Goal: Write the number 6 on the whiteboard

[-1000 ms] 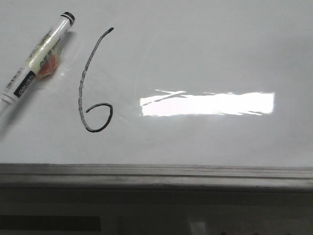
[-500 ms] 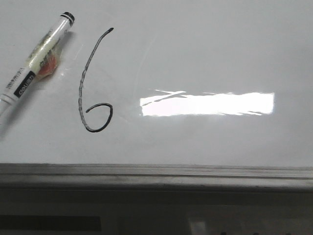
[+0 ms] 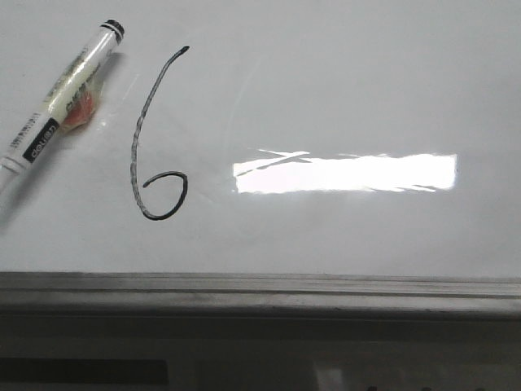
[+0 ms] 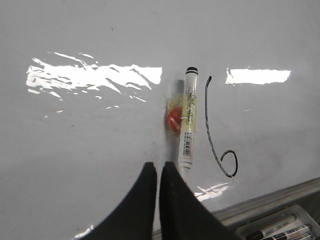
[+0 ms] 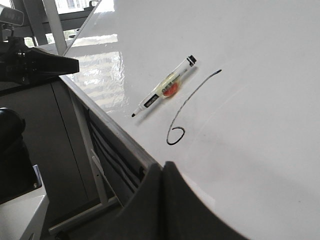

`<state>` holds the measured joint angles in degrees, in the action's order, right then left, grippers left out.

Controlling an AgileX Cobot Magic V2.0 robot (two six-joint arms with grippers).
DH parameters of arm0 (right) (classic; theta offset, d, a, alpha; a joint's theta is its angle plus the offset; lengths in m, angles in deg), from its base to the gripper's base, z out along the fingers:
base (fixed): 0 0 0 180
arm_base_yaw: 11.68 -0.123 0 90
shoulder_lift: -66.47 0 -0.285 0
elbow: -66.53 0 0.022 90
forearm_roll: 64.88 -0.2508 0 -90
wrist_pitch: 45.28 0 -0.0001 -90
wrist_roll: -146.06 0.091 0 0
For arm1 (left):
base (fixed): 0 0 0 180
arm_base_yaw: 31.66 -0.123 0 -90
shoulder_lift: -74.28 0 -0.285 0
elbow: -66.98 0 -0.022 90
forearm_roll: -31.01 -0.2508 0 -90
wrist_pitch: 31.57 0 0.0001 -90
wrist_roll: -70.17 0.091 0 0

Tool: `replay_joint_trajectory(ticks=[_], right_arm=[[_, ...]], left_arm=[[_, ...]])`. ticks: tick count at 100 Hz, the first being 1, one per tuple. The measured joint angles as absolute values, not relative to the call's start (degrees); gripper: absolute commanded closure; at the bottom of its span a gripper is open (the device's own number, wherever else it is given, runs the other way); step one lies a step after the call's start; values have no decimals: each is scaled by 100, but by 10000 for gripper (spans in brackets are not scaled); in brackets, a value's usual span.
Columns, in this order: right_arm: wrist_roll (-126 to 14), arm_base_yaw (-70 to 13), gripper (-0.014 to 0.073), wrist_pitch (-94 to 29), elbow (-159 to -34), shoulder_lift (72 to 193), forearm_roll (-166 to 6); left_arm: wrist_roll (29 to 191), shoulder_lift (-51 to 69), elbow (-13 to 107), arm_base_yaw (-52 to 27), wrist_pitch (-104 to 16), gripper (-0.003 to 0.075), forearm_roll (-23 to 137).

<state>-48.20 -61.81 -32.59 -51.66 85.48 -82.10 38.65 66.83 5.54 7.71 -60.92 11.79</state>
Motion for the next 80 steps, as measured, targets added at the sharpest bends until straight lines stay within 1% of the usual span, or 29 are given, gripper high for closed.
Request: replay_joint_trajectory(ticks=[10, 18, 33, 41, 50, 65, 80], right_arm=[[-4820, -6181, 657, -3259, -5166, 8548, -8210], [-4820, -6181, 657, -3259, -5166, 8548, -8210], [-4820, -6181, 657, -3261, -5166, 8548, -8210], [-4824, -6181, 657, -3261, -5166, 8548, -8210], [-4824, -6181, 657, -3261, -5166, 8548, -8210], [-4824, -6181, 657, -3261, -5166, 8548, -8210], [-4824, -6181, 657, -3261, -5166, 8548, -8210]], left_arm=[[3865, 6683, 491, 747, -6183, 741, 1112], [3865, 6683, 441, 576, -6266, 741, 1156], [3939, 6683, 397, -173, -6294, 741, 1700], [4351, 6683, 341, -634, -6196, 741, 1930], [4887, 6683, 144, -1194, -5754, 741, 2240], [5753, 6683, -422, -2075, -4617, 741, 2897], [6184, 6683, -941, -2692, -3769, 741, 3101]])
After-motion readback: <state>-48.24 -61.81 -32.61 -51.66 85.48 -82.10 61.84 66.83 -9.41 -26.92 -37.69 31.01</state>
